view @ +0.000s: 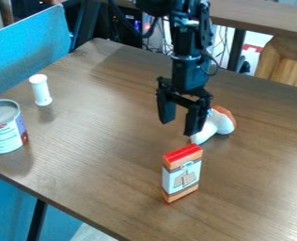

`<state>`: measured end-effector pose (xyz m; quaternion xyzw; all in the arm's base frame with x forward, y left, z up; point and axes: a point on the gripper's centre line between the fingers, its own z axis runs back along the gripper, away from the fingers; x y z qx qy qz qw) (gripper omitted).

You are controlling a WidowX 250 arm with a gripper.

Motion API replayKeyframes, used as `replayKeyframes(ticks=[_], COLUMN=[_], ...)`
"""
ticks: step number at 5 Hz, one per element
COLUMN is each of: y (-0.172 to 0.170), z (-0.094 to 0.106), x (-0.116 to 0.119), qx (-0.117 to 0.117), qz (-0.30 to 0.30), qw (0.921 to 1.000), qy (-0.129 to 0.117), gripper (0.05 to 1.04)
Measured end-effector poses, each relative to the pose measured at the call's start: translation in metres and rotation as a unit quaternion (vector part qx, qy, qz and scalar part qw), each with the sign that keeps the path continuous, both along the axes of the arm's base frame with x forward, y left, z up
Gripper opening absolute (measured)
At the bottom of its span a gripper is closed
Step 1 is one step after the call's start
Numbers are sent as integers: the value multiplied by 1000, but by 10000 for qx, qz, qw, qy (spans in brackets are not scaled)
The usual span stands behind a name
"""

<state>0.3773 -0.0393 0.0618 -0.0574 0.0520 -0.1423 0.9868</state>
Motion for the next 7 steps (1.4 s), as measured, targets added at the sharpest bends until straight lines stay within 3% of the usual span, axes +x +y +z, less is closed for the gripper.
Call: replayKeyframes(ticks=[2, 3, 4, 6, 7], y=[-19, -29, -32, -34, -33], z=[-14, -22, -33, -36, -34], x=[15, 22, 34, 40, 29], qx=[-57, -41, -23, -53, -63], qz=[-311, -443, -554, -536, -449], qw=[9995, 9990, 9981, 9982, 9988], qy=[15, 83, 260, 248, 179], gripper=[1001, 1001, 940, 403, 323])
